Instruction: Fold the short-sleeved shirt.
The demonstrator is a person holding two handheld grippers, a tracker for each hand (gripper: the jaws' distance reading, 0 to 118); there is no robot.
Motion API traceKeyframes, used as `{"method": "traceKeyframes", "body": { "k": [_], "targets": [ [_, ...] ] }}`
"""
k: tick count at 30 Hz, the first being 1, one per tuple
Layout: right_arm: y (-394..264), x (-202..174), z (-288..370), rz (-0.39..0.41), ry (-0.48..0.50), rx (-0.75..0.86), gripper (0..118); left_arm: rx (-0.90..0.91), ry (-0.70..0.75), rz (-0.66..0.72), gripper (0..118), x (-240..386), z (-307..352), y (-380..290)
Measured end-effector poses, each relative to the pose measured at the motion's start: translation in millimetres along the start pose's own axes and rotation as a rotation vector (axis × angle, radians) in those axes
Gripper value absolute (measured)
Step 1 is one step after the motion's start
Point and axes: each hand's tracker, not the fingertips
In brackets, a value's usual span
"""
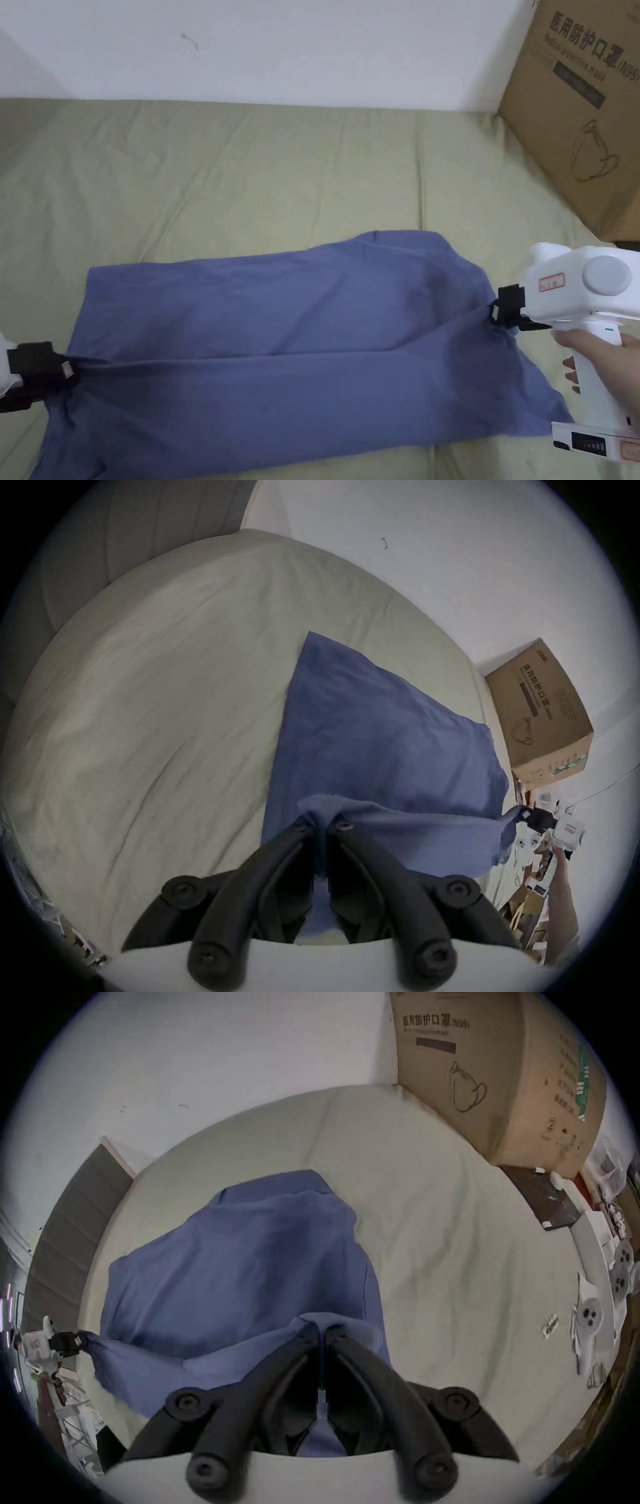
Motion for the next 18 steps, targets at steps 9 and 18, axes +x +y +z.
{"method": "traceKeyframes", "body": {
  "k": [9,18],
  "targets": [
    [-68.3,8.0,59.6,-0.024,0.067,0.139,115,0.146,-0.036,-0.063,117,-0.9,47.1,-41.8],
    [-153.9,-23.1,150.8,0.004,0.151,0.228,0,0.171,-0.010,-0.172,0,-2.6,105.7,-110.1]
  ]
}}
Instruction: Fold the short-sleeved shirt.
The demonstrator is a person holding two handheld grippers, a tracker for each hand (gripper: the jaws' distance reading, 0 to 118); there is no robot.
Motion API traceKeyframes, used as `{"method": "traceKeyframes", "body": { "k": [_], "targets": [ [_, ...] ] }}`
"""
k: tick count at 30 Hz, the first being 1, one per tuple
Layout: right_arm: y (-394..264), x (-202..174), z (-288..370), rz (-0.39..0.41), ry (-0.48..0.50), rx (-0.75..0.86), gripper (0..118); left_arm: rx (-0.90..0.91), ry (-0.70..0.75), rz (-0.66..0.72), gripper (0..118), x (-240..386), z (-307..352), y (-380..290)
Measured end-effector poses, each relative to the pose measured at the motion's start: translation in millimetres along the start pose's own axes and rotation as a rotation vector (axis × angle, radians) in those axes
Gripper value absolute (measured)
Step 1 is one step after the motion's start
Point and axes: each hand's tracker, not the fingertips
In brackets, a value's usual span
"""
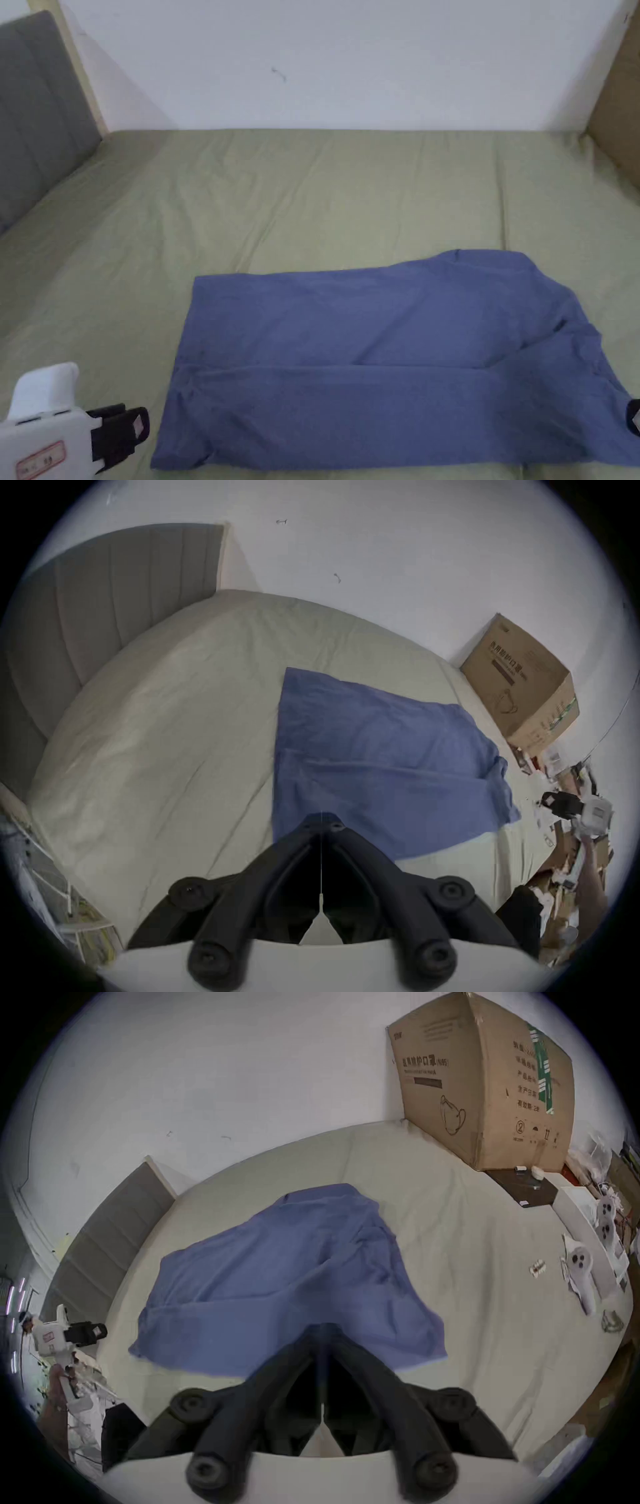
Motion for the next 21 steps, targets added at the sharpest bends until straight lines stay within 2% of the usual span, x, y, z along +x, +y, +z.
{"method": "traceKeyframes", "body": {
  "k": [3,6,7,8,10,11,12,13,16,18,19,21],
  "targets": [
    [-7.0,-9.1,3.8,-0.003,0.006,-0.008,0,-0.074,0.029,0.082,0,-11.7,-19.3,-1.9],
    [-5.2,-12.1,2.0,-0.056,0.037,-0.057,0,-0.106,0.051,0.107,0,-14.5,-49.4,-5.6],
    [-12.2,-10.0,2.9,-0.073,0.042,-0.057,0,-0.118,0.109,0.100,5,-15.5,-60.5,-6.5],
    [-11.1,-10.5,4.9,-0.080,0.045,-0.057,0,-0.139,0.131,0.092,32,-15.0,-70.4,-6.5],
    [-7.7,-11.7,9.2,-0.087,0.049,-0.063,0,-0.192,0.140,0.099,101,-12.4,-91.9,-10.4],
    [-14.8,-0.5,4.5,-0.089,0.046,-0.065,0,-0.162,0.126,0.103,118,-10.1,-96.7,-13.1],
    [-13.5,0.2,5.5,-0.088,0.036,-0.066,0,-0.203,0.108,0.109,113,-7.7,-107.4,-16.9],
    [-11.5,1.5,5.8,-0.086,0.023,-0.069,0,-0.250,0.115,0.099,113,-2.7,-115.2,-21.1],
    [-12.7,16.7,-0.8,-0.087,-0.013,-0.069,0,-0.239,0.160,-0.136,110,10.3,-119.5,-8.4],
    [-9.6,25.0,-3.7,-0.092,-0.034,-0.060,0,-0.228,0.218,-0.177,70,-1.2,-119.6,-3.6],
    [-9.5,29.1,-5.7,-0.096,-0.039,-0.056,0,-0.209,0.162,-0.101,57,-11.1,-117.6,2.7],
    [-1.4,39.2,-10.0,-0.116,-0.050,-0.057,0,-0.172,0.144,-0.008,4,-34.4,-114.8,12.8]
  ]
}}
